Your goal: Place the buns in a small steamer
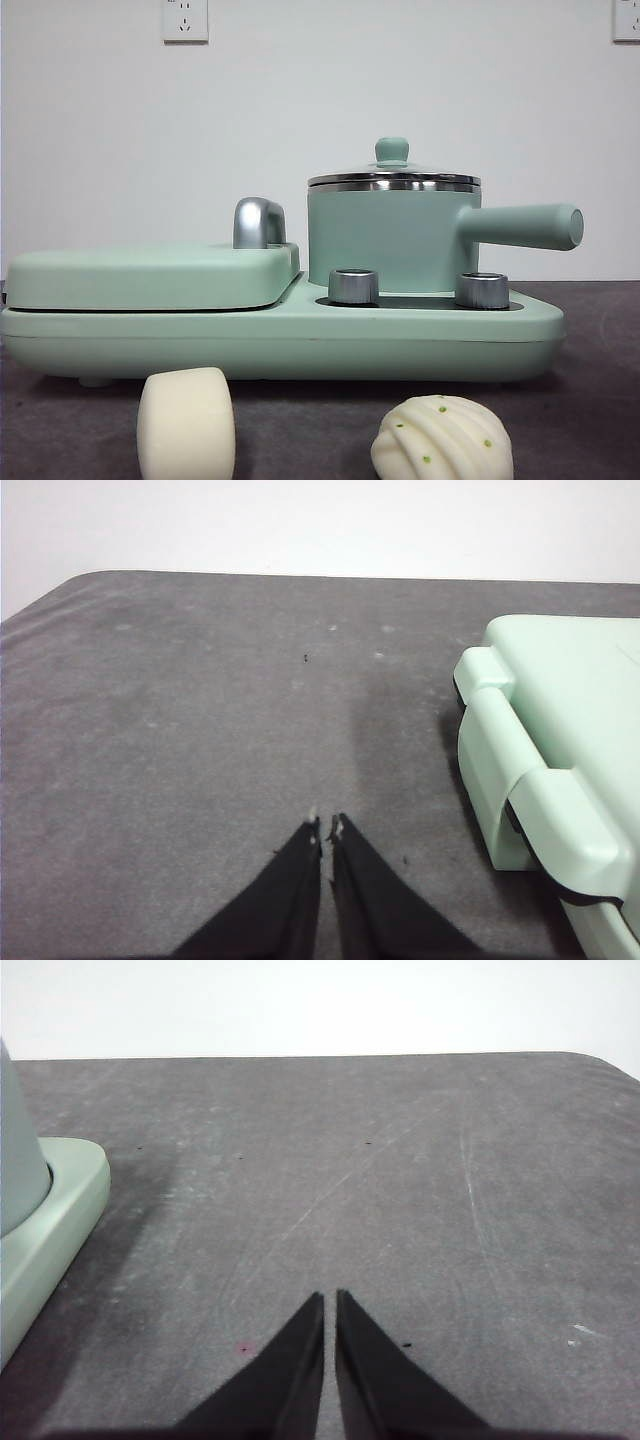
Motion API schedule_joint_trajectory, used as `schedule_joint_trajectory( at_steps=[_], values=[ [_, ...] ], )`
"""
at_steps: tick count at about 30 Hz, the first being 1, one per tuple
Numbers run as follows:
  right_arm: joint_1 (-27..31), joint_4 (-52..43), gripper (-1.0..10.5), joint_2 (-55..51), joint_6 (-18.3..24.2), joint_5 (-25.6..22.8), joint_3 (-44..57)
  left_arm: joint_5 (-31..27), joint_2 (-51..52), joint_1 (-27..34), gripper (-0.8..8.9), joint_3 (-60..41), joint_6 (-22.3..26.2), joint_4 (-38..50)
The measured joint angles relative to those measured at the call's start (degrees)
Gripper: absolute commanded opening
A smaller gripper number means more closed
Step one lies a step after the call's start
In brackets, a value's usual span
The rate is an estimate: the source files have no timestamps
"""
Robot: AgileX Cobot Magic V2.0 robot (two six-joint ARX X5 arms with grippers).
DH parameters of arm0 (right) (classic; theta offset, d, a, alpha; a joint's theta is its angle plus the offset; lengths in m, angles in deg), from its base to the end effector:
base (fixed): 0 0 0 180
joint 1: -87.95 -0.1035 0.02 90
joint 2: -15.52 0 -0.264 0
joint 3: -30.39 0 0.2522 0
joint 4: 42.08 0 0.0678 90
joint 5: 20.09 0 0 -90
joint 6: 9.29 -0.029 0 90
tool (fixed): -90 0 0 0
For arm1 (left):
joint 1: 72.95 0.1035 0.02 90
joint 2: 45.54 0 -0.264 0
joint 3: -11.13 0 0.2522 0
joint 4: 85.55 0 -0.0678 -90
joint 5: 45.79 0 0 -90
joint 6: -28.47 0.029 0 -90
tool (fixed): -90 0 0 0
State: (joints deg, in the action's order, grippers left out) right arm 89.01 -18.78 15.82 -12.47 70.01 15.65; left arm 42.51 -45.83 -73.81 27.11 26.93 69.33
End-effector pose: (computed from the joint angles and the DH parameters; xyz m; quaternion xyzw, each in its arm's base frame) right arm 0.0959 -0.0017 0.1529 0.0284 0.0770 -0.0105 0.9966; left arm 0.0943 -0.0006 0.1572 -0.0116 0.0821 0.0084 0.9965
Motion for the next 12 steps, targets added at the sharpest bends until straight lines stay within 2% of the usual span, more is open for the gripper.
schedule_joint_trajectory(
  at_steps=[6, 10, 12],
  values=[
    [0.0, 0.0, 0.2, 0.0, -0.72, 0.24, 0.0, 0.0, 0.0, 0.0, 0.21, 0.0, -3.37, 0.15],
    [0.0, -0.17, 0.2, 0.0, -5.03, 3.3, 0.0, 0.0, -0.02, 0.0, 0.19, -0.33, -5.6, 1.01],
    [0.0, -0.79, 0.2, 0.0, -7.41, 7.02, 0.0, 0.15, 0.0, -0.02, 0.18, -0.33, -7.13, 1.4]
  ],
)
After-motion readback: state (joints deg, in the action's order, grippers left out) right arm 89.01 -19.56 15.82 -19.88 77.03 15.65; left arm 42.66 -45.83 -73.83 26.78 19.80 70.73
